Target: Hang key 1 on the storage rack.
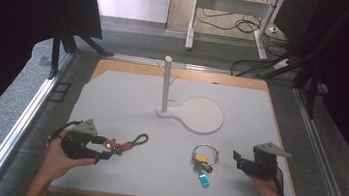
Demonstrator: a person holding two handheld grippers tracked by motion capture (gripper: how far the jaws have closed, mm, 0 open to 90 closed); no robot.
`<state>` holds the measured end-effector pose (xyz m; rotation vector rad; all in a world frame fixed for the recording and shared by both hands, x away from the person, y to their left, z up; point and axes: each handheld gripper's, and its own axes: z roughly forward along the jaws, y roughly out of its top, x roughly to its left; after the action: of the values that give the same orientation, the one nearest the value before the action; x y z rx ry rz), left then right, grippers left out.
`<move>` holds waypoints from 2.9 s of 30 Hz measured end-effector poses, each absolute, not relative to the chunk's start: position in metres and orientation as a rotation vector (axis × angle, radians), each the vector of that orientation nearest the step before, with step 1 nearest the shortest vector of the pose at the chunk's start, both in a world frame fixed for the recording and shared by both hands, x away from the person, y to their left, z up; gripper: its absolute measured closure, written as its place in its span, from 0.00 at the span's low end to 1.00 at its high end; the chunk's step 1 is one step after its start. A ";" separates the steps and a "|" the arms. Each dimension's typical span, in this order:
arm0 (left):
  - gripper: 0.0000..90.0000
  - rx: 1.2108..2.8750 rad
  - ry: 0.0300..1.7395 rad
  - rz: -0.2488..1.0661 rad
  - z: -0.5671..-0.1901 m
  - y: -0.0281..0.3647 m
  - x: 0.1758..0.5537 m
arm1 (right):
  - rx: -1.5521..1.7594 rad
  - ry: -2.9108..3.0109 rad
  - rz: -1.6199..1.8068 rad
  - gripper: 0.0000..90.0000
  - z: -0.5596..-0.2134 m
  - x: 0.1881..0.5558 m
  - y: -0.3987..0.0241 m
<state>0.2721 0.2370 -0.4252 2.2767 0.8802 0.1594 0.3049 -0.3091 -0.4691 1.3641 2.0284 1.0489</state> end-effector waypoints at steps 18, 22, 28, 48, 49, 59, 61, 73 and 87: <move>0.34 2.201 0.885 0.139 -0.422 0.237 0.279 | 1.347 2.071 1.202 0.31 -0.465 0.296 -0.329; 0.34 2.227 0.856 0.131 -0.419 0.235 0.282 | 1.339 2.091 1.182 0.32 -0.467 0.297 -0.329; 0.35 2.299 0.785 0.122 -0.411 0.227 0.290 | 1.329 2.091 1.173 0.32 -0.466 0.296 -0.329; 0.41 2.424 0.707 0.038 -0.384 0.207 0.321 | 1.290 2.136 1.161 0.34 -0.466 0.301 -0.321; 0.42 2.434 0.701 0.037 -0.383 0.205 0.322 | 1.292 2.131 1.164 0.34 -0.466 0.301 -0.321; 0.45 2.458 0.666 0.014 -0.379 0.195 0.327 | 1.304 2.117 1.169 0.35 -0.464 0.300 -0.323; 0.45 2.471 0.663 0.010 -0.380 0.193 0.328 | 1.302 2.124 1.160 0.35 -0.465 0.300 -0.322; 0.47 2.564 0.634 -0.042 -0.387 0.179 0.339 | 1.297 2.133 1.143 0.35 -0.467 0.301 -0.319; 0.51 2.659 0.670 -0.107 -0.406 0.167 0.354 | 1.291 2.145 1.117 0.35 -0.467 0.301 -0.316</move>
<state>0.3543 0.1674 -0.4058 2.6590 0.6700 -0.1074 0.3011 -0.3159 -0.4674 1.2908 2.1450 1.1169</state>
